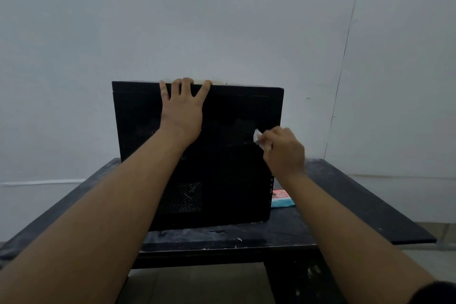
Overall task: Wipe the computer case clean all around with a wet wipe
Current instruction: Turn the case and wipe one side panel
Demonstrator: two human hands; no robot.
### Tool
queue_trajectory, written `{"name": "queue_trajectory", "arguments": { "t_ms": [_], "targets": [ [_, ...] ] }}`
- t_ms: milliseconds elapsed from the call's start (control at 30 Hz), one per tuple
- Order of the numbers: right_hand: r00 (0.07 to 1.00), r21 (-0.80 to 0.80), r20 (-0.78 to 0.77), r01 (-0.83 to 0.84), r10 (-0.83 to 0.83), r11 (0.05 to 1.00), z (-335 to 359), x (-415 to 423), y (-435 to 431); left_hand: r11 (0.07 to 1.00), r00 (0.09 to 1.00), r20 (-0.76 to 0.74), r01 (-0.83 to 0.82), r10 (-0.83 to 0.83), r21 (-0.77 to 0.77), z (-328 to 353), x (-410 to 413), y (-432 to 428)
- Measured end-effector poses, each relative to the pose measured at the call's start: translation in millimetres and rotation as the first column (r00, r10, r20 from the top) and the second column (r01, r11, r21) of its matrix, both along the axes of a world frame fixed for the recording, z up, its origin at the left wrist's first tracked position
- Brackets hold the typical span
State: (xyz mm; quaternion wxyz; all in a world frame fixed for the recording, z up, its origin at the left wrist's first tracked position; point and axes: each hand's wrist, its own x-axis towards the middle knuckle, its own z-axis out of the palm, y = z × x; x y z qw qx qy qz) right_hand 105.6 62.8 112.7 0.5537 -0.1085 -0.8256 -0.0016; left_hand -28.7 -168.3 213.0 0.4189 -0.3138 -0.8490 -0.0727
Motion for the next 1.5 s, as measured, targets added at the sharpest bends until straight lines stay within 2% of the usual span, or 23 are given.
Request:
{"name": "queue_trajectory", "arguments": {
  "t_ms": [67,133,167,300,367,433,567,633,700,733,800,867,933,967,1033,1133,1200,1233,1300,1367,1400,1433,1500],
  "targets": [
    [0.996,0.096,0.087,-0.009,0.001,0.995,-6.0,5.1,4.9,1.000,1.000,0.001,-0.008,0.008,0.000,0.0,0.3,1.0],
    [0.994,0.158,0.106,0.013,-0.030,0.987,16.3,3.3,7.5,1.000,1.000,-0.004,-0.013,0.013,0.003,0.1,0.8,1.8],
    [0.996,0.148,0.077,0.039,-0.051,0.988,32.2,1.3,7.2,1.000,1.000,-0.004,-0.006,0.006,0.007,-0.1,0.7,2.1],
    [0.994,-0.059,-0.066,0.086,-0.090,0.994,81.9,-5.6,1.2,1.000,1.000,-0.008,0.007,-0.007,0.005,-0.1,-0.4,0.7],
    [0.995,-0.063,-0.076,0.054,-0.058,0.997,78.0,-8.0,-1.6,1.000,1.000,-0.004,0.016,-0.016,0.007,0.1,-0.8,-0.3],
    [0.999,0.000,-0.048,0.018,-0.018,1.000,55.3,-8.3,-2.8,1.000,1.000,0.001,0.019,-0.019,0.005,0.1,-0.9,0.2],
    [0.984,0.264,0.177,-0.069,0.022,0.962,1.8,-4.1,6.4,1.000,1.000,0.006,0.013,-0.013,0.007,0.2,-0.9,2.1],
    [0.966,0.368,0.258,-0.099,0.001,0.925,3.9,-3.1,10.7,1.000,1.000,0.018,0.012,-0.012,0.010,0.1,-0.7,2.5],
    [0.971,0.429,0.235,-0.054,-0.053,0.902,25.0,-6.3,9.1,1.000,1.000,0.012,0.010,-0.011,0.014,0.5,-0.4,2.9],
    [0.983,0.406,0.168,-0.005,-0.068,0.914,39.0,-8.5,5.6,1.000,1.000,0.013,0.014,-0.014,0.013,0.6,-0.3,3.0],
    [0.998,0.236,0.003,0.065,-0.068,0.970,65.7,-12.5,-3.9,1.000,1.000,0.018,0.018,-0.018,0.011,0.0,-0.1,2.8],
    [0.997,0.041,-0.068,0.035,-0.033,0.999,77.2,-17.2,-13.0,1.000,1.000,0.021,0.022,-0.023,0.008,0.3,0.0,1.5],
    [0.996,-0.030,-0.076,-0.042,0.040,0.999,67.1,-21.2,-18.9,0.999,0.999,0.029,0.034,-0.034,0.009,1.1,-0.6,0.1],
    [0.996,0.005,-0.045,-0.071,0.071,0.997,54.7,-22.4,-19.7,0.999,0.999,0.030,0.038,-0.038,0.012,1.4,-0.6,-0.1],
    [0.987,0.167,0.119,-0.130,0.111,0.977,24.5,-21.9,-17.3,0.999,0.999,0.021,0.038,-0.039,0.018,1.6,-0.5,0.5],
    [0.927,0.424,0.371,-0.224,0.057,0.877,6.9,-19.0,-9.7,0.999,0.999,0.015,0.037,-0.037,0.029,0.9,-0.3,1.4],
    [0.922,0.540,0.386,-0.207,-0.022,0.816,23.7,-17.8,-6.7,0.999,0.999,0.014,0.037,-0.037,0.028,0.4,0.0,1.9],
    [0.943,0.549,0.330,-0.165,-0.032,0.819,34.3,-19.4,-8.0,0.999,0.999,0.014,0.035,-0.036,0.026,0.7,-0.2,1.3],
    [0.994,0.415,0.110,-0.043,-0.003,0.909,56.2,-21.2,-13.1,0.999,0.999,0.015,0.035,-0.035,0.024,0.9,0.2,0.9],
    [0.996,0.140,-0.089,0.013,0.000,0.990,68.0,-24.3,-21.1,0.999,0.999,0.014,0.035,-0.035,0.024,1.5,0.3,0.5],
    [0.992,0.036,-0.128,-0.014,0.019,0.999,66.3,-26.9,-24.6,0.999,0.999,0.014,0.034,-0.034,0.023,1.5,0.3,0.2],
    [0.990,-0.001,-0.132,-0.058,0.058,0.998,60.8,-29.5,-27.3,0.999,0.999,0.013,0.034,-0.035,0.022,1.7,0.1,-0.1],
    [0.988,0.120,-0.001,-0.156,0.157,0.980,41.6,-32.4,-29.0,0.999,0.999,0.010,0.038,-0.038,0.027,0.8,-0.3,0.1]
  ]
}}
